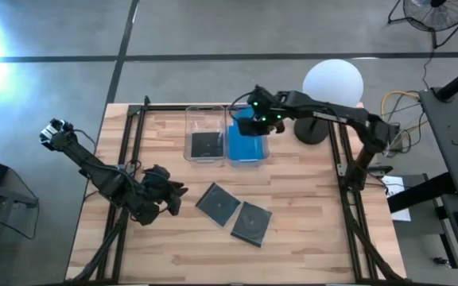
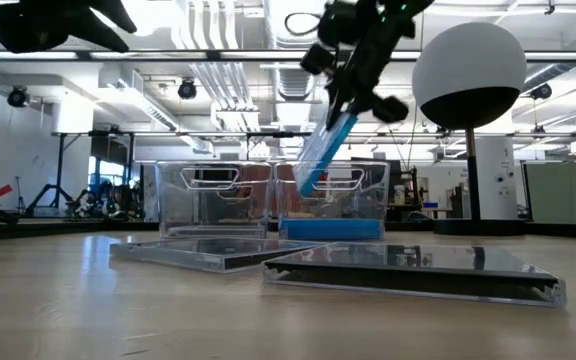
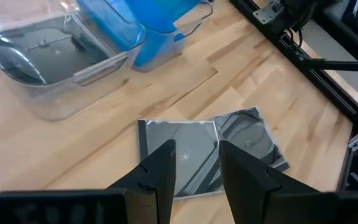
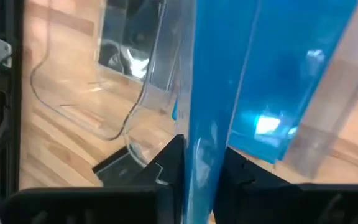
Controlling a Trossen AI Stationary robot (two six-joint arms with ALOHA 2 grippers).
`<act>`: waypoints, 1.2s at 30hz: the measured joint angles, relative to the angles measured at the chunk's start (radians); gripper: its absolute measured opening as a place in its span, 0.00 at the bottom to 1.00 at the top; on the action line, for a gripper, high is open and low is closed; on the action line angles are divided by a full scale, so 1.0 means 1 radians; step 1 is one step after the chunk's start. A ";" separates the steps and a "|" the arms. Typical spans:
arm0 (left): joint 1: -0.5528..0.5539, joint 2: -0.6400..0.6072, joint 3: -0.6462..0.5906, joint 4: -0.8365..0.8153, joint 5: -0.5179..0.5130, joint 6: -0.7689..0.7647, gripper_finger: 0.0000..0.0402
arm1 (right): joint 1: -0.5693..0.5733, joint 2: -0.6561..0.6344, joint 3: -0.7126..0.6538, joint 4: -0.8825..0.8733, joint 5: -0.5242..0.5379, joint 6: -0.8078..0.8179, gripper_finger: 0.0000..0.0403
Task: Pick & place jewel cases by type
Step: Put the blue CD case into the right transparent bin, then move the right black CD case slightly right on the table
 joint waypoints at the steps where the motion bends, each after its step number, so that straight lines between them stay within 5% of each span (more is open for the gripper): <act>1: 0.000 0.000 0.000 0.001 0.001 0.000 0.26 | -0.001 0.021 0.000 0.012 -0.018 -0.001 0.13; 11: -0.003 0.000 -0.002 0.000 -0.004 0.009 0.26 | 0.004 0.102 0.000 0.020 -0.069 0.012 0.39; 18: -0.002 0.000 -0.002 -0.027 0.019 0.063 0.26 | 0.061 0.000 0.000 -0.137 0.078 -0.083 0.55; 23: 0.015 0.008 -0.026 -0.032 0.095 0.107 0.26 | 0.196 -0.103 0.002 -0.162 0.163 -0.173 0.58; 32: 0.036 0.061 -0.179 0.141 0.381 0.107 0.26 | 0.468 -0.079 -0.042 -0.067 0.054 -0.080 0.56; 36: 0.036 0.103 -0.252 0.259 0.417 0.091 0.26 | 0.550 -0.018 -0.083 0.052 0.016 0.007 0.56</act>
